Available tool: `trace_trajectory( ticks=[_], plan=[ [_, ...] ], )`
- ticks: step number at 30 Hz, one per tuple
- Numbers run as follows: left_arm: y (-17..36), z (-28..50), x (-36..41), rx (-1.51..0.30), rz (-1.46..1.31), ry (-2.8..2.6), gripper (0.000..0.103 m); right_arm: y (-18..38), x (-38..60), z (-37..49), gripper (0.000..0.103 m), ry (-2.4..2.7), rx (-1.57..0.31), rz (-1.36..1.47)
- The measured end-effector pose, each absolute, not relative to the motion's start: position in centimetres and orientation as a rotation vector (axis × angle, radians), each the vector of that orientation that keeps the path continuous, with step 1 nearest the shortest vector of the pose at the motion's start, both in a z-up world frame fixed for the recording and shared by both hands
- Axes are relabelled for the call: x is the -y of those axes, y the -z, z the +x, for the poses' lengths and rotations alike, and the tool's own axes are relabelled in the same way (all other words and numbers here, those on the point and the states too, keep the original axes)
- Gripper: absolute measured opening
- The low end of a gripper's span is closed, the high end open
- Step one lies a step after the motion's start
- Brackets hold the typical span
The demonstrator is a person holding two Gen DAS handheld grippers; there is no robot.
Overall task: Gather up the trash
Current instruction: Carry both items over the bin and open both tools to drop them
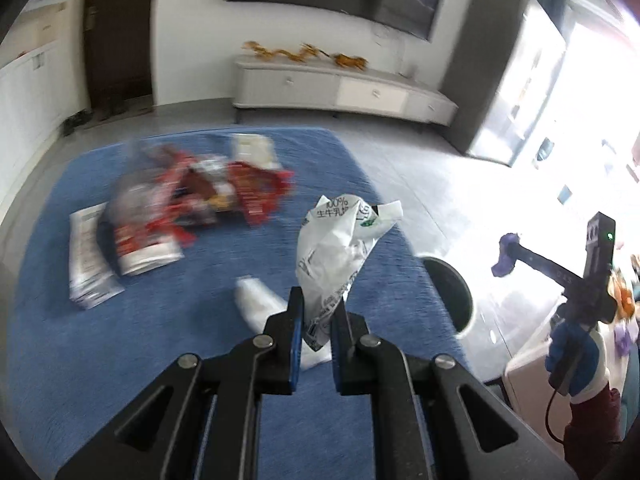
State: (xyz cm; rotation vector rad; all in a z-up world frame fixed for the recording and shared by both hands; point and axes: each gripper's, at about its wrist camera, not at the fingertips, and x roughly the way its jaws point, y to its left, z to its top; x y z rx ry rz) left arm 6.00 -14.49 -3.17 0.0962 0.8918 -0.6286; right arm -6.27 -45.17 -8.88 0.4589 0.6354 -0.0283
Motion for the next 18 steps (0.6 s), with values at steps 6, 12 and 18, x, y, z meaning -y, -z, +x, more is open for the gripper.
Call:
trace_trajectory(
  ticks=[6,12,18],
  plan=[
    [5.2,5.5,25.6,-0.935,0.239,0.768,0.011,12.7,51.2,-7.5,0.025,0.153,-0.659,0.518],
    [8.8,5.0,35.6,-0.964,0.389,0.840,0.011,16.9,55.2,-7.8,0.025,0.244,-0.723,0.567],
    [12.9,5.8,42.0,-1.024,0.447,0.857,0.012,20.1,57.9,-7.2,0.025,0.292,-0.780,0.595]
  ],
)
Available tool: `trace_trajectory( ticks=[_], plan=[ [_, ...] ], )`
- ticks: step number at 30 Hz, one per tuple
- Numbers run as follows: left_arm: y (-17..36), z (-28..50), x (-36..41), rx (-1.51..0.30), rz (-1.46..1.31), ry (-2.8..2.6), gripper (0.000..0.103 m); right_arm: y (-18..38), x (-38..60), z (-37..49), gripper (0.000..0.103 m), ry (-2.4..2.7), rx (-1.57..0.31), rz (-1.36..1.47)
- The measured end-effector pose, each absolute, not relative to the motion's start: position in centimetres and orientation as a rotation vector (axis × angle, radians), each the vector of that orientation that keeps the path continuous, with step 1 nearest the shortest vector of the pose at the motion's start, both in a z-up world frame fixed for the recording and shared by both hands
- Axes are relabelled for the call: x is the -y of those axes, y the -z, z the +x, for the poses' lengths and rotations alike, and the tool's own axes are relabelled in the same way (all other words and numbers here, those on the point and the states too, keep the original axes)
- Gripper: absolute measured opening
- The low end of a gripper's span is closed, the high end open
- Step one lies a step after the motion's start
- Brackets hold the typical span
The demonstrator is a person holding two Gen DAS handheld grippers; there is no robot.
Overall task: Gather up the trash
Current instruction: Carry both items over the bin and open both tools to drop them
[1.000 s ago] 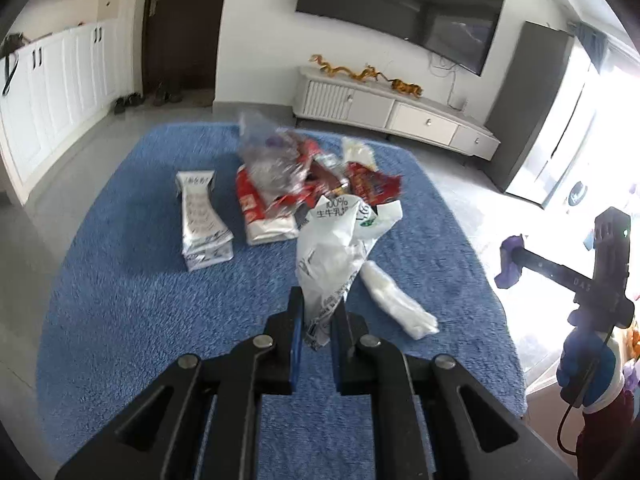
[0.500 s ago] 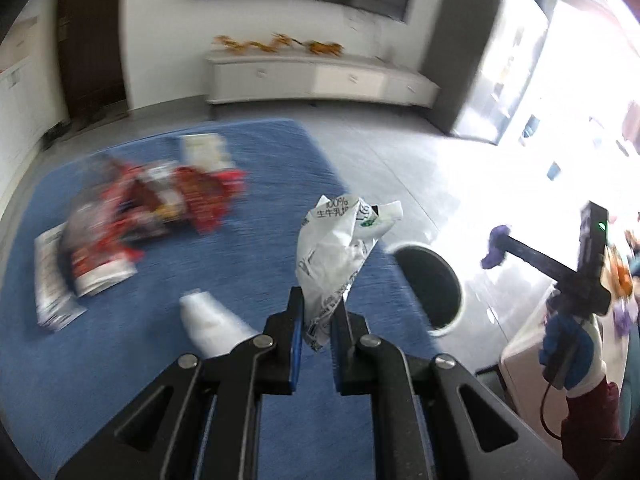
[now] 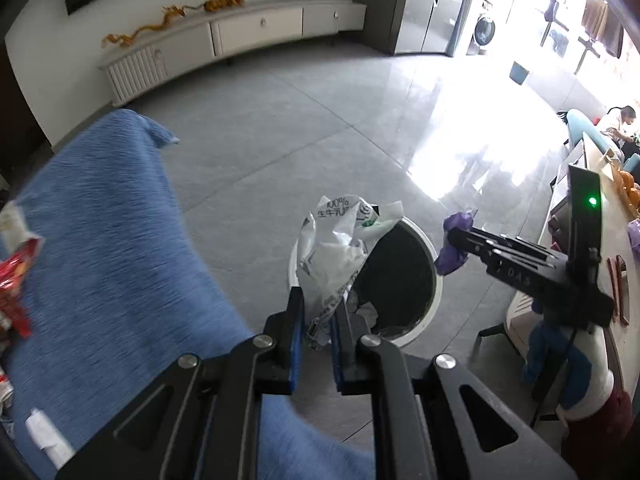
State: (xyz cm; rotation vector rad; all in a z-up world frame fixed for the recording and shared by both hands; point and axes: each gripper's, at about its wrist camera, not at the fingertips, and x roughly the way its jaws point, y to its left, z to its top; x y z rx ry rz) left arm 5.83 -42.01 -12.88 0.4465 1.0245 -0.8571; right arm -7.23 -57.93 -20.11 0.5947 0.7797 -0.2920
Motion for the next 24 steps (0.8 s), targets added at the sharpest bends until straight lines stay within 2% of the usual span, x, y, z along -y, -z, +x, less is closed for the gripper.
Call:
trace_trajectory(
  ticks=[6,8,10,13,21,24],
  plan=[
    [16.0,7.1,46.0,-1.129,0.382,0.907,0.015,21.7,58.8,-6.3,0.031,0.307,-0.823,0.587],
    [16.6,7.0,46.8,-1.147,0.369,0.919,0.016,21.7,58.8,-6.0,0.046,0.318,-0.833,0.577],
    [16.8,7.1,47.0,-1.160,0.352,0.929,0.019,21.5,58.8,-6.1,0.053,0.327,-0.830,0.571],
    [16.1,7.2,46.4,-1.148,0.331,0.933,0.029,21.4,58.8,-6.3,0.053,0.336,-0.828,0.572],
    [11.6,7.3,41.1,-1.057,0.257,0.895,0.030,17.9,57.5,-6.7,0.053,0.320,-0.768,0.549],
    [9.3,7.5,37.5,-1.008,0.208,0.864,0.038,15.2,56.3,-6.7,0.053,0.294,-0.714,0.527]
  ],
)
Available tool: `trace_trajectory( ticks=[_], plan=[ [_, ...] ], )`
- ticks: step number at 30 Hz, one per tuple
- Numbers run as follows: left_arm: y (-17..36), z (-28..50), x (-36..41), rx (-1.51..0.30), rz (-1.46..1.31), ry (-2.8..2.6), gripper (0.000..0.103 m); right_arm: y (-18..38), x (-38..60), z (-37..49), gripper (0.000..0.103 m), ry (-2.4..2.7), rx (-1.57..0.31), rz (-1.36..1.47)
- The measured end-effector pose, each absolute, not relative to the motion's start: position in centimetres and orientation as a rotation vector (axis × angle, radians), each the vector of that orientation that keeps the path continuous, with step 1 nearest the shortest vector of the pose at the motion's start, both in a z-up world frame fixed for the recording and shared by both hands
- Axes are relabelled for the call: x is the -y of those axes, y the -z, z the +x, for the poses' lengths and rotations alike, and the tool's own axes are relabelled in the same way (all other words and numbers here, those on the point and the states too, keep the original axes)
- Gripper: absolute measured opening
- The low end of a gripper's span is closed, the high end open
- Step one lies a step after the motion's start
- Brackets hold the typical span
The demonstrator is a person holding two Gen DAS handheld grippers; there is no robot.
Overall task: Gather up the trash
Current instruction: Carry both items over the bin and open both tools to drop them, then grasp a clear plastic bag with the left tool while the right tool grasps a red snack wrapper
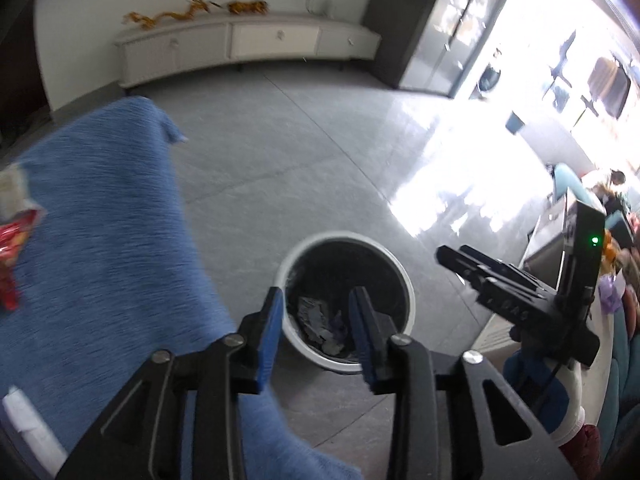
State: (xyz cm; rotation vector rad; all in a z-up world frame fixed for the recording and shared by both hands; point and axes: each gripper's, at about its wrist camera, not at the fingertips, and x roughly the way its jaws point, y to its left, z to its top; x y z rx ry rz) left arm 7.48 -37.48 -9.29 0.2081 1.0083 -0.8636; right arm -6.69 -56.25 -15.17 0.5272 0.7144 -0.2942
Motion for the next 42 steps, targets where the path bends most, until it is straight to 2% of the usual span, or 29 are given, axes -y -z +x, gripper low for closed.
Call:
trace_trajectory(
  ticks=[2,15,23,30,42],
  plan=[
    [7.9,7.4,34.7,-0.965,0.181,0.837,0.046,13.4,55.1,-6.6,0.053,0.274,-0.681,0.507],
    [2.5,8.1,14.0,-0.811,0.022,0.606,0.047,1.6,42.3,-4.9,0.053,0.091,-0.541,0.305],
    [1.8,10.0,4.3,-0.769,-0.043,0.484,0.047,-1.7,34.4,-2.0,0.053,-0.035,-0.530,0.194],
    [2.7,15.3,2.4,-0.777,-0.033,0.464,0.047,0.0,29.9,4.8,0.053,-0.142,-0.593,0.145],
    [7.4,23.1,7.2,-0.850,0.093,0.488,0.047,7.7,25.2,16.9,0.053,-0.258,-0.753,0.068]
  ],
)
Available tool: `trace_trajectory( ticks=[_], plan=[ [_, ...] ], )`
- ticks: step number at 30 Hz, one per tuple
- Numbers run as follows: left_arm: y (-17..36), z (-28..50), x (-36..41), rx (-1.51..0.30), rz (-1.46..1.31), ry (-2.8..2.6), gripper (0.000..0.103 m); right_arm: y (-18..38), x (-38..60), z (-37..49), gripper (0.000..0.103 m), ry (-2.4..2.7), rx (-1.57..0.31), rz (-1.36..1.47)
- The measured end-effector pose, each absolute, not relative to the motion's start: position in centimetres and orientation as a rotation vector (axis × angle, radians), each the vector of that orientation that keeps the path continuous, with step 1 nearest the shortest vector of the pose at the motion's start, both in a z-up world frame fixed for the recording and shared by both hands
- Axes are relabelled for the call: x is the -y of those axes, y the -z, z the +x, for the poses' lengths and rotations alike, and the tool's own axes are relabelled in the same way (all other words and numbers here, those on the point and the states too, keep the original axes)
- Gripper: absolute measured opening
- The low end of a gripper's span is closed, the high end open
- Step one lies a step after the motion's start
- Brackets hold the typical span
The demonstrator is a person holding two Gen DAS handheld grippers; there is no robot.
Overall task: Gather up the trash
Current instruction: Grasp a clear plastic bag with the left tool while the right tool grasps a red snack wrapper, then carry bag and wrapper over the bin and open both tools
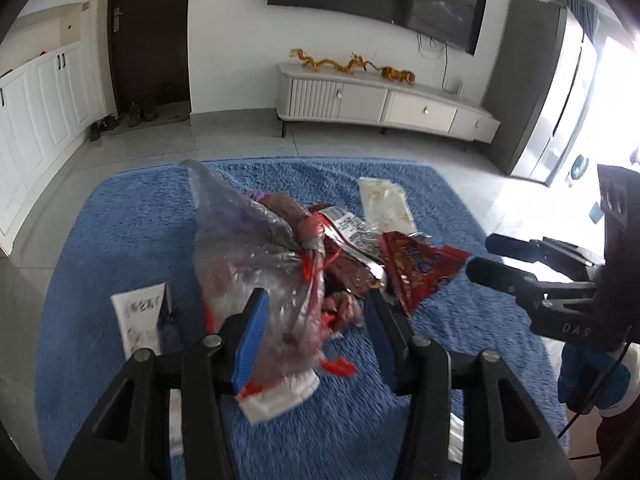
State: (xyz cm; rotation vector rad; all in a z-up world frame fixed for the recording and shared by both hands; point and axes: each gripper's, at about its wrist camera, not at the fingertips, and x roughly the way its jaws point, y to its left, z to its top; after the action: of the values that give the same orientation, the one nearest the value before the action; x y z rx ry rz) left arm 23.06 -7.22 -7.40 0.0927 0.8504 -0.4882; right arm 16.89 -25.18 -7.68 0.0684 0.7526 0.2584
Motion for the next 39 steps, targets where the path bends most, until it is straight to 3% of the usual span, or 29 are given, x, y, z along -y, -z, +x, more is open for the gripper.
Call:
trace_trajectory(
  ticks=[3,7,11,16,29,39],
  plan=[
    [8.6,24.4,7.2,-0.872,0.085,0.477,0.044,8.4,24.4,18.6,0.053,-0.275,-0.760,0.037],
    [8.8,24.6,7.1,-0.877,0.068,0.490,0.022,9.2,23.4,19.9,0.051,-0.295,-0.779,-0.010],
    [9.0,24.0,6.6,-0.886,0.063,0.502,0.010,10.5,22.6,20.3,0.024,-0.300,-0.825,-0.058],
    [8.1,22.9,5.3,-0.874,0.013,0.505,0.004,11.4,22.5,18.4,0.008,-0.301,-0.853,-0.071],
    [0.7,16.6,3.0,-0.746,-0.038,0.489,0.003,4.6,23.8,11.0,0.007,-0.301,-0.720,-0.034],
    [-3.3,10.7,9.5,-0.691,0.021,0.623,0.003,1.6,29.6,4.5,0.007,-0.184,-0.644,-0.005]
  ],
)
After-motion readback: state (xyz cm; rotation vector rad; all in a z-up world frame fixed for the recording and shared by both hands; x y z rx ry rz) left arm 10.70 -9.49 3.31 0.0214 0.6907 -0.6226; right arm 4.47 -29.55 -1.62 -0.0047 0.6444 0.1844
